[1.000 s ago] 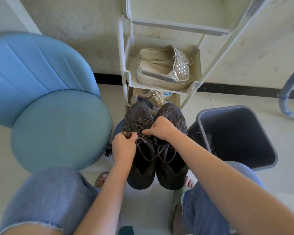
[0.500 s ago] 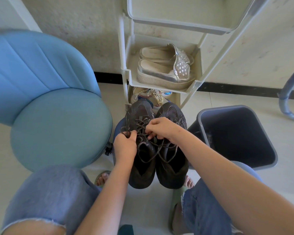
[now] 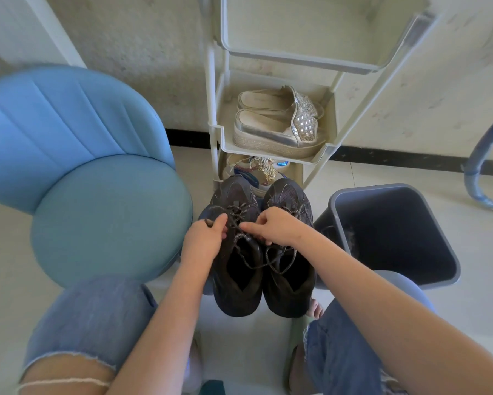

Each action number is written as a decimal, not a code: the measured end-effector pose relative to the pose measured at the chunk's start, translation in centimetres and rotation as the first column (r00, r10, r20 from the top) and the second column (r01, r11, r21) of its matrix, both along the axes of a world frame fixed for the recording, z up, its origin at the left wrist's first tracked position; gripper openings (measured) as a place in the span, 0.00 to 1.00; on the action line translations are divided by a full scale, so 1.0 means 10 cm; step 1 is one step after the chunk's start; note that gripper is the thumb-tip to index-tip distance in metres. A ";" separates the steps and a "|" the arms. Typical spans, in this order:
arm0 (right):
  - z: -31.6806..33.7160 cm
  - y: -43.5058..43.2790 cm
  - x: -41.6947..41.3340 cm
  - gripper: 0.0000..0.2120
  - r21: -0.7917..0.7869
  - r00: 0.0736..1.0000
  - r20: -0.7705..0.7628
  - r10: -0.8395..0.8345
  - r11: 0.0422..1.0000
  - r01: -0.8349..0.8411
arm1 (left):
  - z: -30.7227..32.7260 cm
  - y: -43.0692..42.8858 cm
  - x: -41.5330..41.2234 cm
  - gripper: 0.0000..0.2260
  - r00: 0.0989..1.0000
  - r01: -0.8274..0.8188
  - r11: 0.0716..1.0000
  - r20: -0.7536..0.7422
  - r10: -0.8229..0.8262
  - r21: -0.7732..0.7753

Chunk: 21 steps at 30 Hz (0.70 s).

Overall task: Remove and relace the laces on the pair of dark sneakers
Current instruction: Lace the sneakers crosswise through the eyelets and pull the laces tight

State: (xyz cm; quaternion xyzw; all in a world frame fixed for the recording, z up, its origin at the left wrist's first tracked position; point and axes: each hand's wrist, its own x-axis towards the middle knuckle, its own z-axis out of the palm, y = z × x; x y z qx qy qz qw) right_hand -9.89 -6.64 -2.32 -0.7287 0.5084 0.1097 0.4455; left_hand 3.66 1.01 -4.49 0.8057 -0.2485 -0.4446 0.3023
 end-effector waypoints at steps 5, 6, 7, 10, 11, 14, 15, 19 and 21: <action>0.04 0.09 -0.03 0.22 -0.028 0.999 -0.011 -0.041 0.999 0.041 | 0.05 0.15 -0.09 0.12 0.957 0.253 0.963 0.125 -0.263 0.092; 0.04 0.11 -0.02 0.22 -0.047 0.998 -0.019 -0.052 0.998 0.051 | 0.05 0.16 -0.10 0.13 0.948 0.270 0.958 0.147 -0.282 0.100; 0.05 0.12 0.00 0.21 -0.058 0.998 -0.024 -0.056 0.997 0.055 | 0.05 0.17 -0.12 0.16 0.935 0.285 0.950 0.184 -0.305 0.125; 0.08 0.16 0.04 0.18 -0.052 0.999 -0.045 -0.016 0.999 0.014 | 0.03 0.18 -0.12 0.23 0.882 0.291 0.937 0.325 -0.341 0.193; 0.09 0.18 0.03 0.16 -0.053 0.999 -0.046 0.001 0.999 -0.004 | 0.03 0.18 -0.12 0.23 0.865 0.299 0.934 0.356 -0.352 0.197; 0.08 0.25 0.06 0.11 -0.149 0.995 -0.085 0.045 0.987 -0.057 | 0.03 0.20 -0.14 0.21 0.816 0.347 0.921 0.428 -0.389 0.174; 0.07 0.29 0.08 0.14 -0.217 0.991 -0.123 0.062 0.972 -0.087 | 0.04 0.20 -0.16 0.19 0.798 0.356 0.919 0.456 -0.394 0.170; 0.01 0.37 0.12 0.11 -0.346 0.980 -0.184 0.071 0.929 -0.132 | 0.05 0.20 -0.20 0.15 0.730 0.374 0.906 0.540 -0.418 0.196; 0.00 0.33 0.07 0.06 -0.335 0.982 -0.185 0.045 0.936 -0.106 | 0.03 0.21 -0.17 0.13 0.729 0.375 0.907 0.545 -0.415 0.191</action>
